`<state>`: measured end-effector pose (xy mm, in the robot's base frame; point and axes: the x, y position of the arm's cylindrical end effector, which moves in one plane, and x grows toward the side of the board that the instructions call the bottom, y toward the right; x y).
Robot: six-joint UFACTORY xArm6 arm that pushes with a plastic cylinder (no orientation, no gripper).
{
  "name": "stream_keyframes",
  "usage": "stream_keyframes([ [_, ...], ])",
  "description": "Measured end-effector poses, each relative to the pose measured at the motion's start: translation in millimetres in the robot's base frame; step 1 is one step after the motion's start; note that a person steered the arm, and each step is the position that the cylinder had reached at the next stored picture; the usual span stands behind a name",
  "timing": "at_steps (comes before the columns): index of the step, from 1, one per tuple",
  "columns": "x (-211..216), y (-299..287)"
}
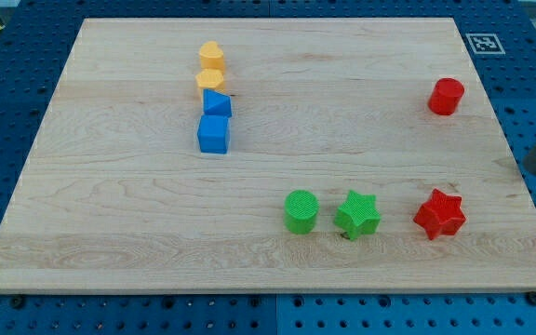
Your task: Move the red circle to the bottom right
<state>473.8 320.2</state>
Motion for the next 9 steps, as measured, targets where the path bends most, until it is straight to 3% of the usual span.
stream_keyframes([
  [1,-48.1,14.0],
  [2,-124.4,15.3],
  [3,-200.0,-4.3],
  [4,-241.7,-40.4],
  [6,-192.7,-119.9],
  [7,-161.3,-132.5],
  [9,-142.3,-98.3],
])
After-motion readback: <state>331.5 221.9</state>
